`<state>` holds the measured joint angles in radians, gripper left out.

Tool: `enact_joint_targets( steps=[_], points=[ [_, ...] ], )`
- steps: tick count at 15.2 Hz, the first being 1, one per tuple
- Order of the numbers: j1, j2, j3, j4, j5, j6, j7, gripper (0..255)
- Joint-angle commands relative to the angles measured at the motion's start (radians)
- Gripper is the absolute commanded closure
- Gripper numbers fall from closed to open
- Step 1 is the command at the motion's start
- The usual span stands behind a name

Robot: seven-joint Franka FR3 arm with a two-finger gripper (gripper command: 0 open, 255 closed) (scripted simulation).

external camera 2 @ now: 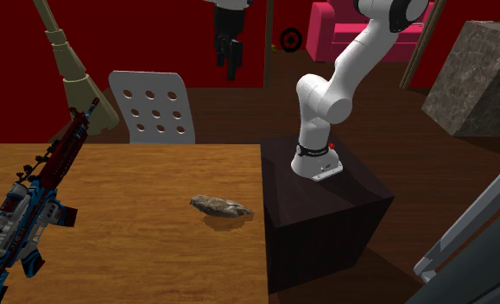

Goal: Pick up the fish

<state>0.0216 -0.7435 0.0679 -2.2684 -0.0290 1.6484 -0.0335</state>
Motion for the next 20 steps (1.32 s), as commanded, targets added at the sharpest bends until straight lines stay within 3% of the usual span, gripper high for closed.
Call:
enact_joint_targets(
  steps=[1,11,20],
  points=[
    [0.000,0.000,0.000,0.000,0.000,0.000,0.000,0],
    [0.020,0.018,0.150,-0.287,0.041,0.328,0.196,0],
    [0.000,0.212,0.328,-0.417,0.032,0.665,0.416,0]
  ],
)
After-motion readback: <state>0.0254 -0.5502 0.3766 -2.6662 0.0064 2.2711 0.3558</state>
